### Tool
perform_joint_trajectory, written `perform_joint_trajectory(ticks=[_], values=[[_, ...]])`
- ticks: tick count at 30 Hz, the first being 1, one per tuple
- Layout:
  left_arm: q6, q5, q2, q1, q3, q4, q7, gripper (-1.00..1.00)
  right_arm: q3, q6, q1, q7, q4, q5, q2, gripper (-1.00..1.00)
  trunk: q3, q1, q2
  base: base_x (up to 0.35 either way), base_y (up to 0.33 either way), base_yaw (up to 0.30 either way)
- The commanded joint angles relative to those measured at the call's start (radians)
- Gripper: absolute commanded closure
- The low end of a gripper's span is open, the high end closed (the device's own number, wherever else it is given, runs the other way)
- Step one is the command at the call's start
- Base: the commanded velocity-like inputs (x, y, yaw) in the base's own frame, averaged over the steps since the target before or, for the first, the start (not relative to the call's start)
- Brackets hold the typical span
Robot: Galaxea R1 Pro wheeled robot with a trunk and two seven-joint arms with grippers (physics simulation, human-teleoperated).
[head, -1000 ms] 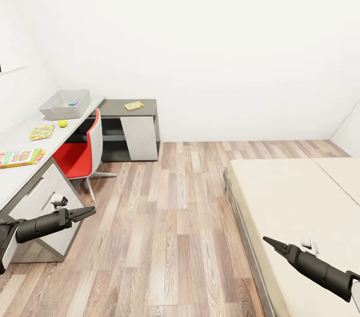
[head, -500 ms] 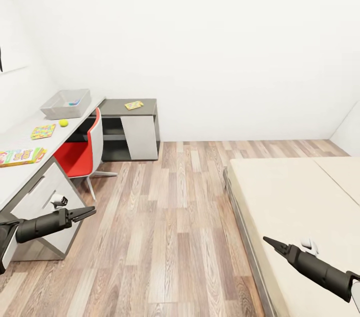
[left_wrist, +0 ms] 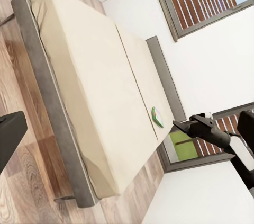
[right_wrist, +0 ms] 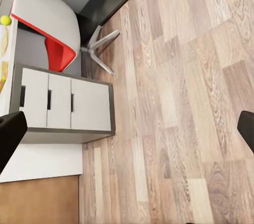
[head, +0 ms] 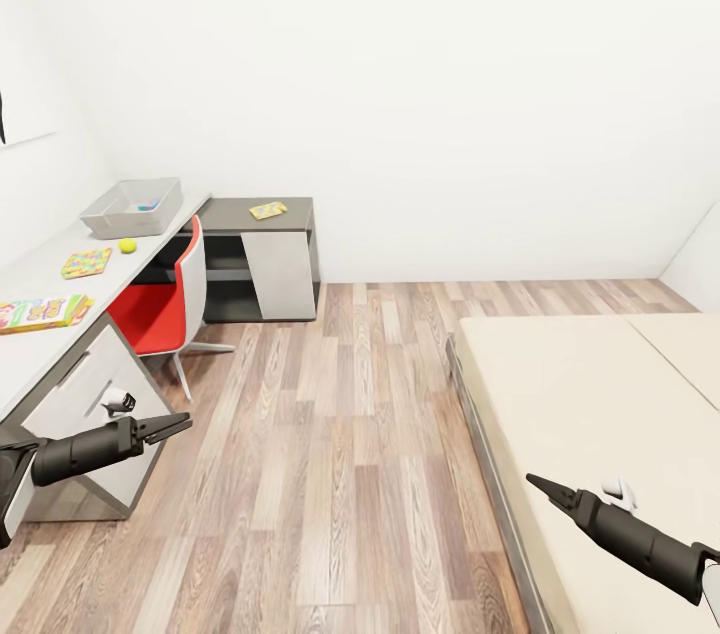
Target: Put all the toys in the child's room - the three board games (two on the bed and one on the table), the two jigsaw puzzles on the table, and the tennis ball on the table - inside the toy box on the table in the child's room.
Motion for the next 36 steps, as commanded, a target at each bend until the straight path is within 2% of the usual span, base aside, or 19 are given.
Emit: perform_joint_trajectory(ticks=[1,36], values=[[0.011,-0.001,0.000,-0.001,0.000,0.000,-0.004,-1.00,-0.001,0.005,-0.001,0.004,0.000,0.001,0.000,-1.00,-0.002,0.001,-0.002,-0.005,0.000,0.000],[0.010,-0.001,0.000,-0.001,-0.001,0.000,-0.004,-1.00,-0.001,0.005,-0.001,0.004,0.000,0.001,0.000,-1.00,-0.002,0.001,-0.002,-0.035,0.000,0.000]])
